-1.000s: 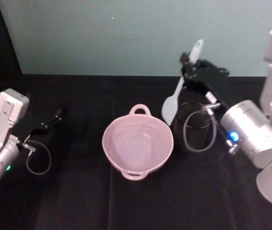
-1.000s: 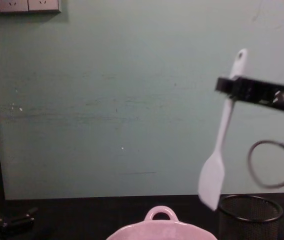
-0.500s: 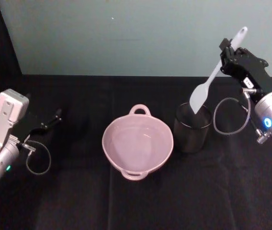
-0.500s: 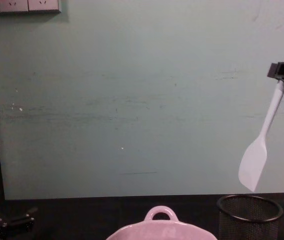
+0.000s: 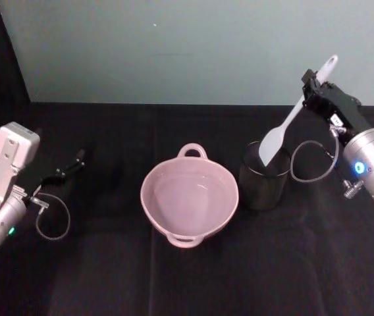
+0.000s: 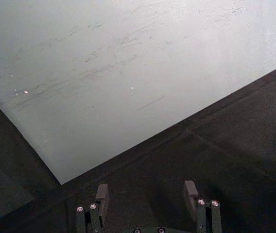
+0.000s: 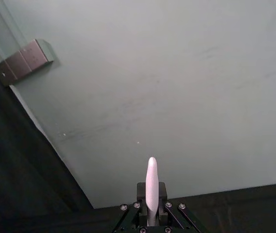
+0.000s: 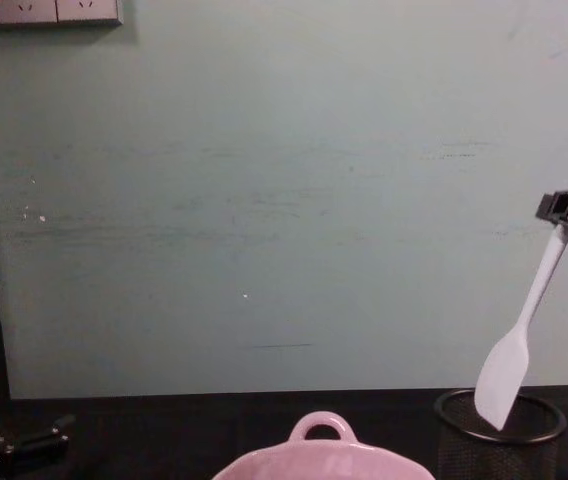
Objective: Use the one hand to pick up the spoon and stir the clear water in the bowl.
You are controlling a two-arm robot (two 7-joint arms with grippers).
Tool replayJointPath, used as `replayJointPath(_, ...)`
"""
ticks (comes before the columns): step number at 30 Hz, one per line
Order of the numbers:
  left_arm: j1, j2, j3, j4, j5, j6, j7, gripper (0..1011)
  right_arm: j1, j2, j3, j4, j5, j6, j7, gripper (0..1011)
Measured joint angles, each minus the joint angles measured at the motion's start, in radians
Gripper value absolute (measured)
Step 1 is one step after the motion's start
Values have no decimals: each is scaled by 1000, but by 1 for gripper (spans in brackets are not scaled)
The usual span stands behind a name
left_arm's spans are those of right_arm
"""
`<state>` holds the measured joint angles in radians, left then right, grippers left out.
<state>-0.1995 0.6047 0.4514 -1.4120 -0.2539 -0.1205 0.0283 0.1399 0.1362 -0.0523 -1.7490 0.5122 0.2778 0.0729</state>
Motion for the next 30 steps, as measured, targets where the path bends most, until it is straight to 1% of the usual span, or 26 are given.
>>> replayJointPath(4, 0, 0, 0, 0, 0, 0, 0, 1011, 8, 1, -10, 38, 11, -5, -8, 118)
replayJointPath(10, 0, 0, 0, 0, 0, 0, 0, 1011, 7, 2, -22, 71, 29, -9, -17, 119)
replayJointPath(23, 0, 0, 0, 0, 0, 0, 0, 1011, -7, 4, -34, 109, 67, -20, -44, 119)
replayJointPath(30, 0, 0, 0, 0, 0, 0, 0, 1011, -16, 4, -36, 126, 98, -33, -55, 119)
